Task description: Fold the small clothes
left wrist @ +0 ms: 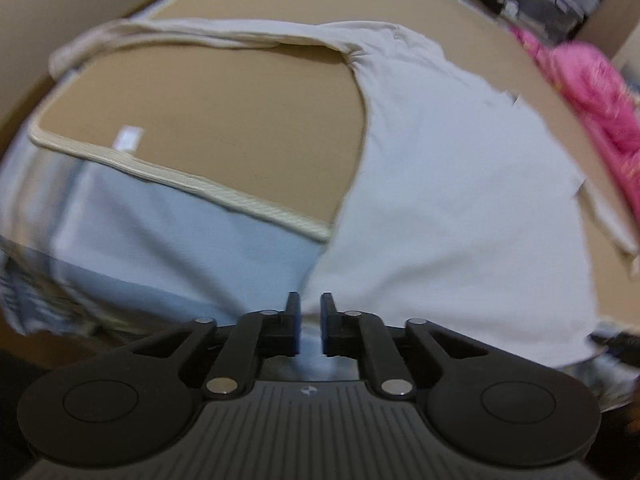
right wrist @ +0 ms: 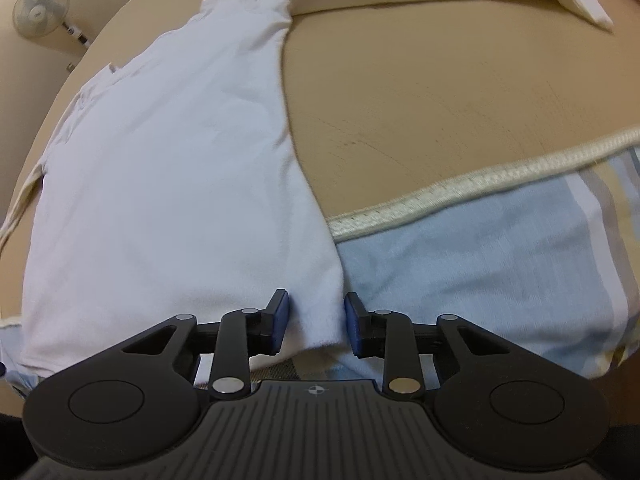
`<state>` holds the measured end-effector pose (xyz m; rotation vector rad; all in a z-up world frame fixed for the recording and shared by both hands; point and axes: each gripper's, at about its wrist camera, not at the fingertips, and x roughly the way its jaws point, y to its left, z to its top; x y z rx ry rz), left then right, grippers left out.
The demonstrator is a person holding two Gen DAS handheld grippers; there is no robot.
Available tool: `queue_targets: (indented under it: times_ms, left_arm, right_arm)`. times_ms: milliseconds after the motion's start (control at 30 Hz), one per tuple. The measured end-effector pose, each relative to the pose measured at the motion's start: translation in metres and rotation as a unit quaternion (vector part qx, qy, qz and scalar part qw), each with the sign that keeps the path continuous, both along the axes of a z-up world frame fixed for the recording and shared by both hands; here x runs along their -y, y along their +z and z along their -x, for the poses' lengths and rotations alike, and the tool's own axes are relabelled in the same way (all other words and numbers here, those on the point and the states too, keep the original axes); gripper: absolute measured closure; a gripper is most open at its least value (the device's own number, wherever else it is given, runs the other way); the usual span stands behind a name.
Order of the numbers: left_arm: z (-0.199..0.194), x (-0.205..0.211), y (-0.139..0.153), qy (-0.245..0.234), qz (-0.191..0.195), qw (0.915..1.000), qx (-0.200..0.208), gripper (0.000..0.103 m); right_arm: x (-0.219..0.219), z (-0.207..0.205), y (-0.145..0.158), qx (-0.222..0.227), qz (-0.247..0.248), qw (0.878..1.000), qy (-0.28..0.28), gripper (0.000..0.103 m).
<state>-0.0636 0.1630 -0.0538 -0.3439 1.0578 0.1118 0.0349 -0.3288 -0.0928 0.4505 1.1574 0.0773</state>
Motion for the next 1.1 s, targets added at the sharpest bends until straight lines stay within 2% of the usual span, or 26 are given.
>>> queue_targets:
  times_ms: [33, 100, 167, 200, 267, 300, 400, 533, 600, 667, 733, 767, 800, 833, 900, 933, 1000, 1033, 1067, 1100]
  left_arm:
    - [-0.003, 0.004, -0.001, 0.001, 0.008, 1.0000, -0.002, 0.075]
    - [-0.015, 0.006, -0.010, 0.007, 0.012, 0.9997, -0.018, 0.062]
    - [-0.028, 0.007, -0.023, 0.013, 0.009, 0.9991, -0.040, 0.062]
    - [-0.032, 0.009, -0.029, 0.014, 0.008, 0.9985, -0.051, 0.064]
    - [-0.035, 0.013, -0.036, 0.009, -0.002, 0.9977, -0.068, 0.093]
    - [-0.034, 0.017, -0.035, -0.001, -0.012, 0.9977, -0.066, 0.096]
    - [-0.019, 0.022, -0.015, -0.009, -0.036, 0.9988, -0.033, 0.098]
    - [0.015, 0.018, 0.019, -0.007, -0.019, 0.9995, 0.025, 0.098]
    - [0.025, 0.019, 0.023, -0.007, -0.017, 0.9995, 0.027, 0.098]
    - [0.021, 0.021, 0.013, -0.008, -0.019, 0.9998, -0.004, 0.097]
    - [0.009, 0.029, -0.002, -0.007, -0.059, 0.9969, -0.051, 0.095]
    - [0.005, 0.033, -0.004, -0.009, -0.077, 0.9955, -0.053, 0.094]
    - [0.003, 0.037, 0.001, -0.014, -0.088, 0.9953, -0.036, 0.094]
    - [0.003, 0.044, 0.009, -0.026, -0.095, 0.9951, -0.007, 0.094]
    - [0.005, 0.056, 0.021, -0.049, -0.095, 0.9935, 0.038, 0.093]
    - [0.002, 0.061, 0.020, -0.060, -0.086, 0.9936, 0.043, 0.089]
    - [-0.009, 0.066, 0.004, -0.076, -0.065, 0.9950, 0.008, 0.081]
    - [-0.018, 0.070, -0.010, -0.080, -0.065, 0.9941, -0.033, 0.078]
    - [-0.026, 0.073, -0.026, -0.082, -0.078, 0.9903, -0.080, 0.078]
    - [-0.029, 0.076, -0.031, -0.084, -0.091, 0.9884, -0.089, 0.078]
  right_arm:
    - [0.001, 0.000, 0.000, -0.001, -0.004, 1.000, -0.003, 0.071]
    - [0.001, 0.000, -0.001, -0.003, -0.006, 1.000, -0.006, 0.072]
    - [-0.001, 0.000, -0.002, 0.000, -0.007, 1.000, -0.003, 0.081]
    - [-0.002, 0.001, -0.002, 0.003, -0.009, 1.000, -0.001, 0.084]
    - [-0.003, 0.003, -0.001, 0.009, -0.008, 1.000, -0.001, 0.089]
    - [-0.002, 0.005, 0.001, 0.013, -0.010, 1.000, -0.004, 0.090]
    - [0.008, 0.014, 0.012, 0.032, -0.027, 0.999, -0.028, 0.091]
    - [0.030, 0.040, 0.049, 0.098, -0.043, 0.992, -0.064, 0.093]
    - [0.038, 0.055, 0.063, 0.115, -0.047, 0.989, -0.077, 0.093]
    - [0.034, 0.062, 0.066, 0.115, -0.013, 0.991, -0.070, 0.093]
    - [0.030, 0.058, 0.054, 0.086, 0.006, 0.994, -0.067, 0.092]
    - [0.027, 0.051, 0.044, 0.058, 0.028, 0.996, -0.069, 0.092]
    - [0.025, 0.046, 0.038, 0.040, 0.063, 0.994, -0.079, 0.092]
    - [0.022, 0.045, 0.038, 0.047, 0.094, 0.990, -0.090, 0.089]
    - [0.011, 0.046, 0.049, 0.100, 0.113, 0.985, -0.079, 0.089]
    - [0.004, 0.046, 0.055, 0.130, 0.107, 0.984, -0.057, 0.089]
    - [-0.006, 0.041, 0.053, 0.140, 0.068, 0.988, -0.014, 0.083]
    - [-0.010, 0.035, 0.044, 0.114, 0.047, 0.992, 0.001, 0.077]
    - [-0.012, 0.030, 0.030, 0.075, 0.043, 0.996, 0.005, 0.074]
    - [-0.014, 0.024, 0.014, 0.028, 0.053, 0.998, 0.005, 0.074]
